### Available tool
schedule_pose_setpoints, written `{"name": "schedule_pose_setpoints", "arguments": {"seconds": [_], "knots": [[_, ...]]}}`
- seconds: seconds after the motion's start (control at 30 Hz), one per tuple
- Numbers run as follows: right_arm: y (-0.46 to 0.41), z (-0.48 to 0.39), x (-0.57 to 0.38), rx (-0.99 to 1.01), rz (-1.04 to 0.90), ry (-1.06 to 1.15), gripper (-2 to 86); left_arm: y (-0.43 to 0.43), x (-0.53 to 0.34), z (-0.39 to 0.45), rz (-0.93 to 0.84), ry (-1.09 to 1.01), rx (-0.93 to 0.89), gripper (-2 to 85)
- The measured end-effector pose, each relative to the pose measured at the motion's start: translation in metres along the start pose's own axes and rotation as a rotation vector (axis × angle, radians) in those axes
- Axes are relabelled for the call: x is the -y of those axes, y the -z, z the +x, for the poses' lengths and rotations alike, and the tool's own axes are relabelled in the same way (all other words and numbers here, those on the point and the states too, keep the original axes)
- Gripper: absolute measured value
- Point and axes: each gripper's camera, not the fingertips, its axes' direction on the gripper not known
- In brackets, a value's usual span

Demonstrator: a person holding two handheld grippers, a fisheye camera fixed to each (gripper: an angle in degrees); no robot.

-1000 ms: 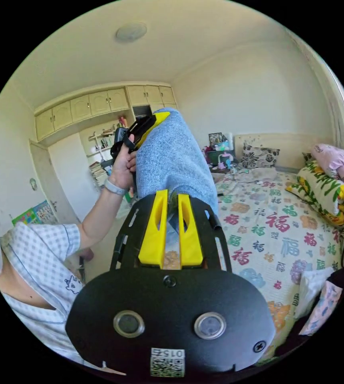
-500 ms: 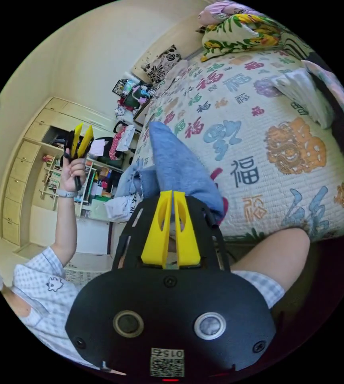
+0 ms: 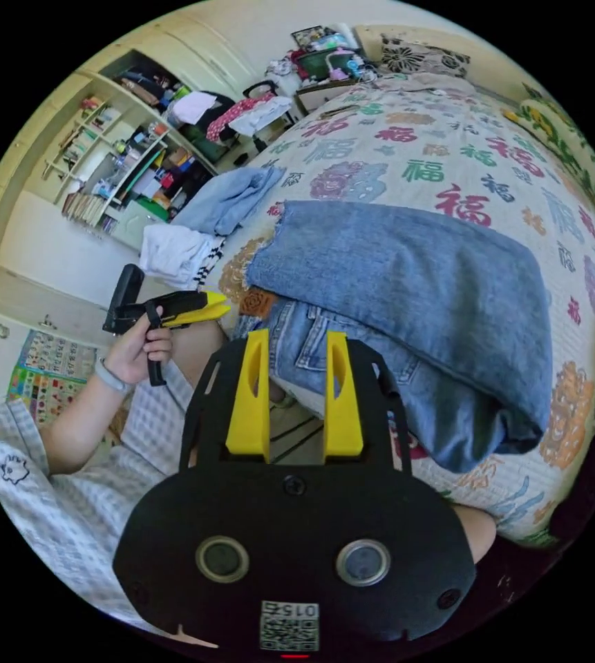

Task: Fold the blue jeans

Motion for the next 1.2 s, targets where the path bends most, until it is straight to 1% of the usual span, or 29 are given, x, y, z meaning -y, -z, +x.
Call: {"name": "schedule_pose_setpoints", "arguments": {"seconds": [0.03, 0.17, 0.23, 0.33, 0.37, 0.43, 0.47, 0.53, 0.57, 0.63, 0.67, 0.7, 0.73, 0.77, 0.83, 0.87, 0.93, 1.0, 1.03, 1.07, 1.13, 1.2], "knots": [[-0.013, -0.011, 0.018, -0.056, -0.026, 0.037, 15.3, -0.001, 0.002, -0.005, -0.023, 0.007, 0.023, 14.2], [-0.053, -0.038, 0.064, -0.236, -0.121, 0.170, 16.6, -0.002, 0.010, -0.014, -0.096, 0.000, 0.062, 14.8], [-0.089, -0.045, 0.087, -0.293, -0.259, 0.226, 17.6, 0.009, 0.012, -0.017, -0.079, -0.013, 0.117, 13.6], [-0.130, -0.042, 0.101, -0.398, -0.418, 0.266, 17.2, 0.026, 0.014, -0.023, -0.076, -0.031, 0.139, 11.5], [-0.134, -0.040, 0.103, -0.404, -0.427, 0.269, 16.5, 0.029, 0.014, -0.025, -0.082, -0.027, 0.129, 10.9], [-0.130, -0.022, 0.110, -0.394, -0.410, 0.224, 12.1, 0.039, 0.017, -0.041, -0.101, 0.045, 0.009, 8.8], [-0.126, -0.015, 0.110, -0.363, -0.402, 0.207, 10.7, 0.042, 0.017, -0.045, -0.100, 0.052, -0.019, 7.9], [-0.090, 0.022, 0.110, -0.173, -0.291, 0.085, 5.7, 0.054, 0.020, -0.058, -0.102, 0.086, -0.151, 4.6], [-0.076, 0.032, 0.109, -0.140, -0.242, 0.058, 5.5, 0.058, 0.021, -0.060, -0.112, 0.096, -0.159, 3.8], [-0.013, 0.084, 0.096, -0.015, -0.076, -0.054, 5.0, 0.073, 0.024, -0.058, -0.121, 0.058, -0.155, 2.2], [0.004, 0.099, 0.091, 0.008, -0.036, -0.080, 4.9, 0.077, 0.024, -0.057, -0.121, 0.043, -0.151, 1.9], [0.042, 0.128, 0.077, 0.033, 0.047, -0.132, 4.9, 0.085, 0.025, -0.054, -0.121, 0.021, -0.147, 1.5], [0.082, 0.159, 0.060, 0.027, 0.137, -0.188, 4.8, 0.094, 0.025, -0.052, -0.118, 0.010, -0.153, 1.1], [0.102, 0.174, 0.049, 0.012, 0.176, -0.219, 4.8, 0.098, 0.025, -0.051, -0.117, 0.004, -0.158, 1.1], [0.178, 0.239, -0.001, -0.124, 0.309, -0.374, 5.1, 0.114, 0.024, -0.045, -0.107, -0.027, -0.162, 0.8], [0.194, 0.255, -0.015, -0.162, 0.332, -0.417, 5.2, 0.118, 0.024, -0.044, -0.107, -0.034, -0.159, 0.8], [0.244, 0.312, -0.073, -0.319, 0.371, -0.601, 6.5, 0.131, 0.023, -0.039, -0.103, -0.045, -0.150, 0.6], [0.268, 0.344, -0.118, -0.371, 0.392, -0.745, 7.4, 0.142, 0.023, -0.037, -0.076, -0.036, -0.186, 0.5], [0.278, 0.358, -0.145, -0.371, 0.420, -0.803, 7.2, 0.151, 0.023, -0.035, -0.044, -0.026, -0.244, 0.4], [0.280, 0.363, -0.157, -0.355, 0.436, -0.814, 7.1, 0.156, 0.023, -0.033, -0.028, -0.021, -0.278, 0.3], [0.278, 0.381, -0.196, -0.247, 0.461, -0.816, 7.1, 0.177, 0.027, -0.025, 0.025, -0.012, -0.372, 0.0], [0.268, 0.391, -0.214, -0.189, 0.440, -0.811, 7.2, 0.195, 0.033, -0.013, 0.039, -0.049, -0.391, -0.2]]}}
